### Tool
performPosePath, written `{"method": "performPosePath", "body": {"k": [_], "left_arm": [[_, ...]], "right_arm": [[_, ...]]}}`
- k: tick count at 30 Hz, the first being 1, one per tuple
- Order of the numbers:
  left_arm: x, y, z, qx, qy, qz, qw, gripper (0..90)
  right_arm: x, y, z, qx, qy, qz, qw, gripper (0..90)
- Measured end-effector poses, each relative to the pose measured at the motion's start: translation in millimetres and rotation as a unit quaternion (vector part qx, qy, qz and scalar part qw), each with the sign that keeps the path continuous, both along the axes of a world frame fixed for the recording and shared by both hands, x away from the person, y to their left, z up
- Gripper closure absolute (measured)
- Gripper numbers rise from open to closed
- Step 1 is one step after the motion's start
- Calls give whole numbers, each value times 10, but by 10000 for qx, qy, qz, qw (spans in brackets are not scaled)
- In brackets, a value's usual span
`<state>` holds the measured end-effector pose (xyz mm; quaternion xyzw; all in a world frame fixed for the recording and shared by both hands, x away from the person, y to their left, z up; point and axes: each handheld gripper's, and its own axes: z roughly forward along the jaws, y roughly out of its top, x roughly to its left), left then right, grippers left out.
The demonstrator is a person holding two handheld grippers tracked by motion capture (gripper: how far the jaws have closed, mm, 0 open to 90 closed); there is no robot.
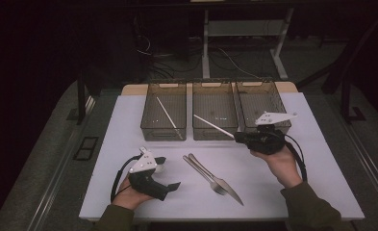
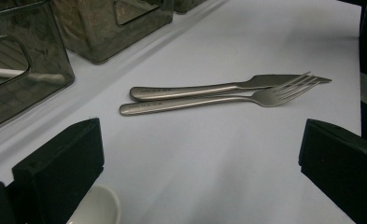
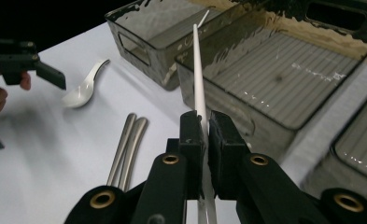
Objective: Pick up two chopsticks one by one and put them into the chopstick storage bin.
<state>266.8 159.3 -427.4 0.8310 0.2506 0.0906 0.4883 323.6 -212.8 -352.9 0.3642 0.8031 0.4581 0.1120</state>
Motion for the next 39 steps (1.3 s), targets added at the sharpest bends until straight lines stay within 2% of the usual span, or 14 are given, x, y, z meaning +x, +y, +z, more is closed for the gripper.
{"method": "performPosePath", "body": {"k": [8,10,11,16,19,21,22,31,32,33,34,37,39], "left_arm": [[-7,-7,1,-54,3,24,10000,0],[-9,-6,5,-60,-19,14,10000,0],[-11,-6,8,-63,-29,14,10000,0],[-10,-1,13,-58,-17,1,10000,0],[-8,1,15,-71,-25,-9,10000,0],[-9,3,17,-92,-25,-7,10000,0],[-10,4,18,-103,-20,-5,9999,0],[-4,16,28,-86,-54,-29,9999,0],[-4,15,27,-102,-55,-32,9999,0],[-5,13,29,-107,-54,-33,9999,0],[-6,10,28,-127,-50,-28,9999,0],[-10,7,31,-157,-48,-29,9999,0],[-7,9,34,-146,-62,-45,9999,0]], "right_arm": [[235,283,157,-92,-90,32,9999,843],[330,409,195,-116,-68,33,9999,842],[330,409,195,-116,-68,33,9999,842],[495,628,237,-234,-83,52,9997,843],[586,769,256,-260,-19,49,9996,843],[691,913,245,-323,-27,31,9995,843],[691,913,245,-323,-27,31,9995,843],[1029,1308,176,-449,162,-97,9988,842],[1096,1398,152,-518,186,-129,9984,842],[1096,1398,152,-518,186,-129,9984,842],[1161,1484,127,-585,240,-160,9979,842],[1224,1559,93,-635,264,-188,9975,842],[1319,1664,29,-710,319,-216,9967,842]]}}
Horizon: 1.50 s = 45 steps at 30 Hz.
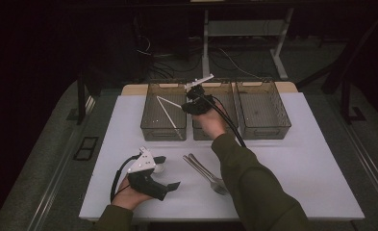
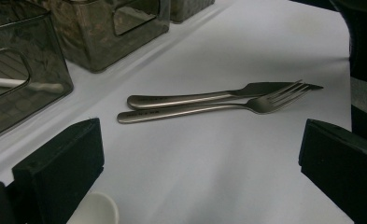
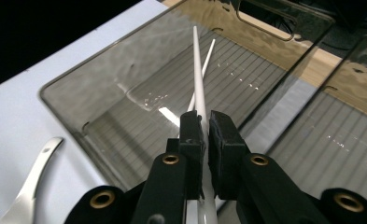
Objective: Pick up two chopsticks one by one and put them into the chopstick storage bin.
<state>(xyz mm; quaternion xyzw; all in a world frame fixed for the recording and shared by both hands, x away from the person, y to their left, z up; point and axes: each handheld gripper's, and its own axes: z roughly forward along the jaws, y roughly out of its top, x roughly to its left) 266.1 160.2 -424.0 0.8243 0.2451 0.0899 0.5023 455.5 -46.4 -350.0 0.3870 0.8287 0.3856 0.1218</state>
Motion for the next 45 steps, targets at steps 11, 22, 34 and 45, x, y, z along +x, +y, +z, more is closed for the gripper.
{"method": "performPosePath", "body": {"k": [11,22,34,45], "left_arm": [[4,1,0,-39,23,-31,10000,0],[3,-11,3,-49,40,-63,10000,0],[4,-14,5,-38,35,-80,10000,0],[13,-8,0,-36,2,-77,10000,0]], "right_arm": [[268,308,-173,-244,199,-157,9994,842],[353,514,-245,-529,288,-152,9981,840],[332,557,-257,-471,393,11,9981,777],[232,436,-69,-231,255,210,9992,530]]}}
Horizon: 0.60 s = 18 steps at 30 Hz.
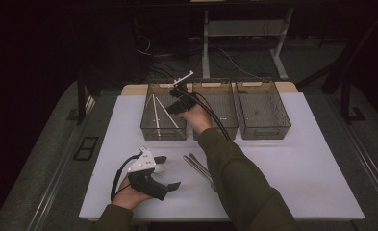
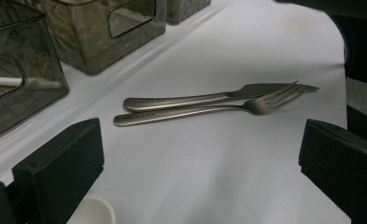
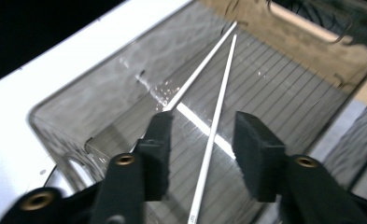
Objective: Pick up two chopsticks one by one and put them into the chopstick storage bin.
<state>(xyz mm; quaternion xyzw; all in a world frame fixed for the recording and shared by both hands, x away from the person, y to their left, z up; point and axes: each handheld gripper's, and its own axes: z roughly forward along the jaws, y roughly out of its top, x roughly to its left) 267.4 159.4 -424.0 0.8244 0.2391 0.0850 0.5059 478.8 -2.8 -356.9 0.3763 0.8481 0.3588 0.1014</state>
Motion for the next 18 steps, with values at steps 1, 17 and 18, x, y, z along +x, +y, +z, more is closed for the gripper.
{"method": "performPosePath", "body": {"k": [1,17,18], "left_arm": [[-1,-1,0,0,4,2,10000,0],[0,6,0,12,-10,-3,10000,0],[0,6,1,9,-21,4,10000,0]], "right_arm": [[-27,-21,29,39,-71,10,10000,500],[-426,-652,183,643,-277,503,9963,348],[-451,-691,188,665,-276,532,9960,343]]}}
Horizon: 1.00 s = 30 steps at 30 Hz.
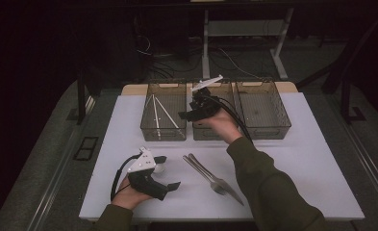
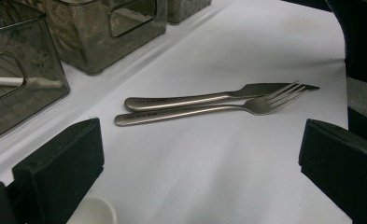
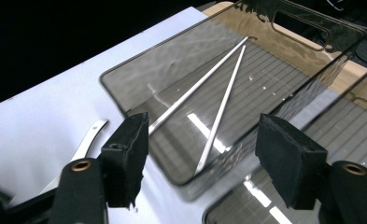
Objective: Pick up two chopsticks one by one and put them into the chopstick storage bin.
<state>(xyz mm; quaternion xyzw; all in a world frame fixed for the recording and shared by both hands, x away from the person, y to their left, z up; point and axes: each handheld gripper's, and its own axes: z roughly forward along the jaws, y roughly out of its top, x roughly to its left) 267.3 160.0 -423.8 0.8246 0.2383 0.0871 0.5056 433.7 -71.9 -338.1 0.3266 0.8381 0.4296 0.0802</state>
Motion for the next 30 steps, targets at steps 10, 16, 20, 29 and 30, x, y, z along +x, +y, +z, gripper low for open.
{"method": "performPosePath", "body": {"k": [10,16,20,29,30], "left_arm": [[-9,-5,13,38,-15,28,10000,0],[-6,8,8,60,-13,45,10000,0],[-1,4,2,45,-6,50,10000,0],[-5,5,-1,53,0,67,10000,0],[-5,5,-2,51,3,66,10000,0]], "right_arm": [[-340,-378,36,277,-150,97,9995,338],[-529,-613,-16,428,-178,160,9988,333],[-625,-774,-89,523,-171,147,9984,331],[-802,-1105,-301,556,-106,41,9984,308],[-828,-1141,-325,549,-114,-1,9984,304]]}}
